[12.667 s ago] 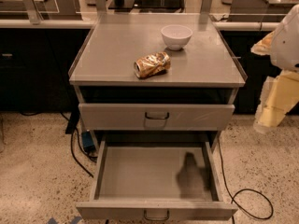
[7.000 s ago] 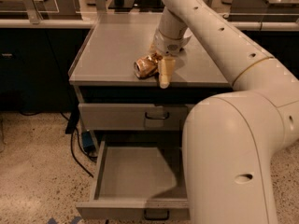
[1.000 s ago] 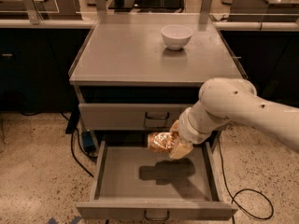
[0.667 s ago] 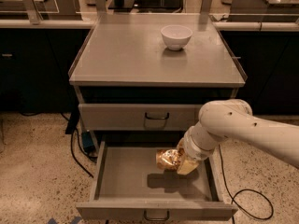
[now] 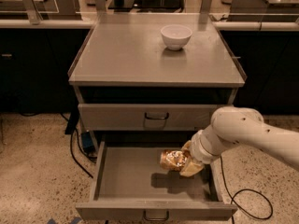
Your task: Place orange can into middle drawer
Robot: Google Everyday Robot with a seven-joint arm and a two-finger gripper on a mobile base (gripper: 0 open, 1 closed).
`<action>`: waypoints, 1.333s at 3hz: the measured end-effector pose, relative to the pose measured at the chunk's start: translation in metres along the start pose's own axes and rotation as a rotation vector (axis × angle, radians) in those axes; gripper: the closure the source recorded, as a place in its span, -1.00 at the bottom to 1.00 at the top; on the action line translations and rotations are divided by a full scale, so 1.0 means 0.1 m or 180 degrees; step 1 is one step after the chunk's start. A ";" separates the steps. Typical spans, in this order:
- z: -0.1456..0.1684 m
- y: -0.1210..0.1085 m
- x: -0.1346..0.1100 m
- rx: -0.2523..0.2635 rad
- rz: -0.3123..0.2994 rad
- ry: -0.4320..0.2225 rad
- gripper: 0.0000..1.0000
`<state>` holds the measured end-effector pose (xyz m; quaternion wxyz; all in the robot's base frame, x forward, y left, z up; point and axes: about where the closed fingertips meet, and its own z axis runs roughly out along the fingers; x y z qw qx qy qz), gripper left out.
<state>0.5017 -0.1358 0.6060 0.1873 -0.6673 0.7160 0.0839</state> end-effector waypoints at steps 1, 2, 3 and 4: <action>0.27 -0.02 0.32 0.0043 0.0358 -0.0499 1.00; 0.60 0.15 0.42 -0.0139 0.0464 -0.0598 1.00; 0.60 0.15 0.42 -0.0139 0.0464 -0.0598 1.00; 0.78 0.15 0.40 -0.0030 0.0551 -0.0479 1.00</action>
Offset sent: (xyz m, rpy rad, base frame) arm 0.0053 -0.0153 -0.0221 0.1265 -0.0009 -0.0680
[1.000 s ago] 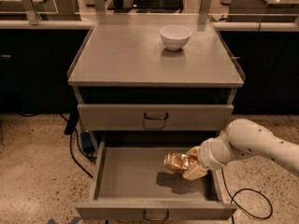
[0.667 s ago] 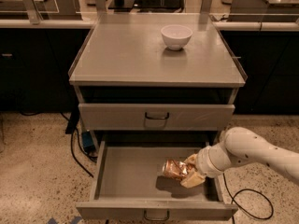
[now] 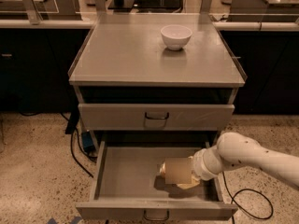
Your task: Place orange can into middle drawer
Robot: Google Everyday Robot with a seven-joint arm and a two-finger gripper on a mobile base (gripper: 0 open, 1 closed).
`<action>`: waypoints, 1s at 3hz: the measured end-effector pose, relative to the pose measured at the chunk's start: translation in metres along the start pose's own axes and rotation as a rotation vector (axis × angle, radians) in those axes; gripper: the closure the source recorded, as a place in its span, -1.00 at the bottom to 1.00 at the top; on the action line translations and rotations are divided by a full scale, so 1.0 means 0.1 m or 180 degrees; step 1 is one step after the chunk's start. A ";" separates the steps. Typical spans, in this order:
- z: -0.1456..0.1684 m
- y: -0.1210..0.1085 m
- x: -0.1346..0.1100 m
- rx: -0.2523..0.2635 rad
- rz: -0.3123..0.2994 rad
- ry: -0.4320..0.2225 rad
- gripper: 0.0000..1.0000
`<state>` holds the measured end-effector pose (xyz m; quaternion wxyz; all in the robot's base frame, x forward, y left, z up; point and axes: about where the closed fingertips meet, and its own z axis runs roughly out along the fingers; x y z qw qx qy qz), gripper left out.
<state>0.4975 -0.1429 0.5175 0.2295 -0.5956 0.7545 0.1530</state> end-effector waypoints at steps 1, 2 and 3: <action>0.43 0.08 -0.04 0.0150 0.0207 -0.0018 1.00; 0.42 -0.09 -0.12 0.0369 0.0275 -0.0126 1.00; 0.42 -0.09 -0.12 0.0367 0.0273 -0.0126 1.00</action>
Offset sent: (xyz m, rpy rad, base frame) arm -0.0015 0.0222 -0.0289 0.0045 -0.0004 -0.0633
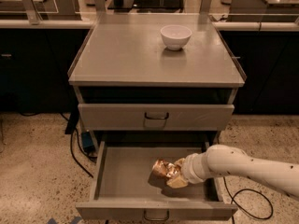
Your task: Place orange can into middle drawer
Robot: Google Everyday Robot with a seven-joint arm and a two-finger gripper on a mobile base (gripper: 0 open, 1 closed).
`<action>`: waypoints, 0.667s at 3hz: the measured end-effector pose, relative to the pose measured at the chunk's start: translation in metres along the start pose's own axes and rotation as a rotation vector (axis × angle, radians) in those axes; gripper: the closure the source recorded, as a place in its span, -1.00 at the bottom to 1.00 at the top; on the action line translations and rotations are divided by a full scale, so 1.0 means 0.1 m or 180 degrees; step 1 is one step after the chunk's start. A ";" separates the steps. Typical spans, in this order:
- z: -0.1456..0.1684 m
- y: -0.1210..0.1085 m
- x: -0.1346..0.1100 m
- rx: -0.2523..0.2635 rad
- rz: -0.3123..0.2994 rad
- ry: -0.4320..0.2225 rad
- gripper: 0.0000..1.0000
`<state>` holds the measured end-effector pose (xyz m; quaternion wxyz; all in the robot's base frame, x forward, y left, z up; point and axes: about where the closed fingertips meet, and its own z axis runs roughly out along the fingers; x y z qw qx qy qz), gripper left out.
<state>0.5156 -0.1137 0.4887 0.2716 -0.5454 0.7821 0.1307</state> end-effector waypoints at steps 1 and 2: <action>0.07 0.01 0.05 -0.0064 0.0038 -0.0036 1.00; 0.52 0.15 0.40 -0.0126 0.0078 0.0188 1.00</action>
Offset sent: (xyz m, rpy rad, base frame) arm 0.0508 0.0160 -0.1370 -0.1170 -0.0544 -0.1386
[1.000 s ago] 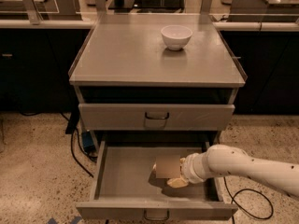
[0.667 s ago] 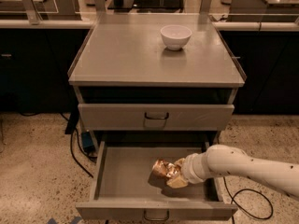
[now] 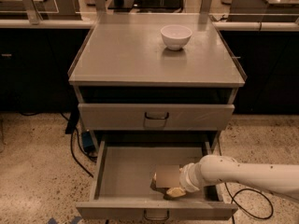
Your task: Place orange can into middle drawer
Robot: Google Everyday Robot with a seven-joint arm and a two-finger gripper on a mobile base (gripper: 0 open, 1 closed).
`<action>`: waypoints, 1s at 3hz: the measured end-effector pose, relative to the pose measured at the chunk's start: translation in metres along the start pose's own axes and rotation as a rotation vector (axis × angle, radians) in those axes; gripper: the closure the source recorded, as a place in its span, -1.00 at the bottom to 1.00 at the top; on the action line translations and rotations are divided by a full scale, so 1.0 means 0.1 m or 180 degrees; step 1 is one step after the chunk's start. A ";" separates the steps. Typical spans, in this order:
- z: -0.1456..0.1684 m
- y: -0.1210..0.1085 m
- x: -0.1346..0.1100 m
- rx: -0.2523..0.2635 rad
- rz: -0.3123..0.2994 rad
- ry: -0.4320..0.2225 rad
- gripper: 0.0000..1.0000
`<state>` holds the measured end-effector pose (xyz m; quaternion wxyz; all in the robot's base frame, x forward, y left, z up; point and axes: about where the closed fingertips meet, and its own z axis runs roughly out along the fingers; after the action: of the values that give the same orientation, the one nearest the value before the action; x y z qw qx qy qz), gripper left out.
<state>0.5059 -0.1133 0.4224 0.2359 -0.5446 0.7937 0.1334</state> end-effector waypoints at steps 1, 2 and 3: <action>0.53 -0.19 0.04 0.0172 0.0034 0.0131 1.00; 0.67 -0.28 -0.24 0.0246 -0.0081 0.0061 1.00; 0.67 -0.28 -0.24 0.0246 -0.0081 0.0062 1.00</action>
Offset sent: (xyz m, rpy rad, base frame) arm 0.0217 0.0094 -0.0401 -0.0457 -0.0135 -0.0356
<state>0.5544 -0.0733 0.3784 0.2507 -0.5464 0.7935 0.0944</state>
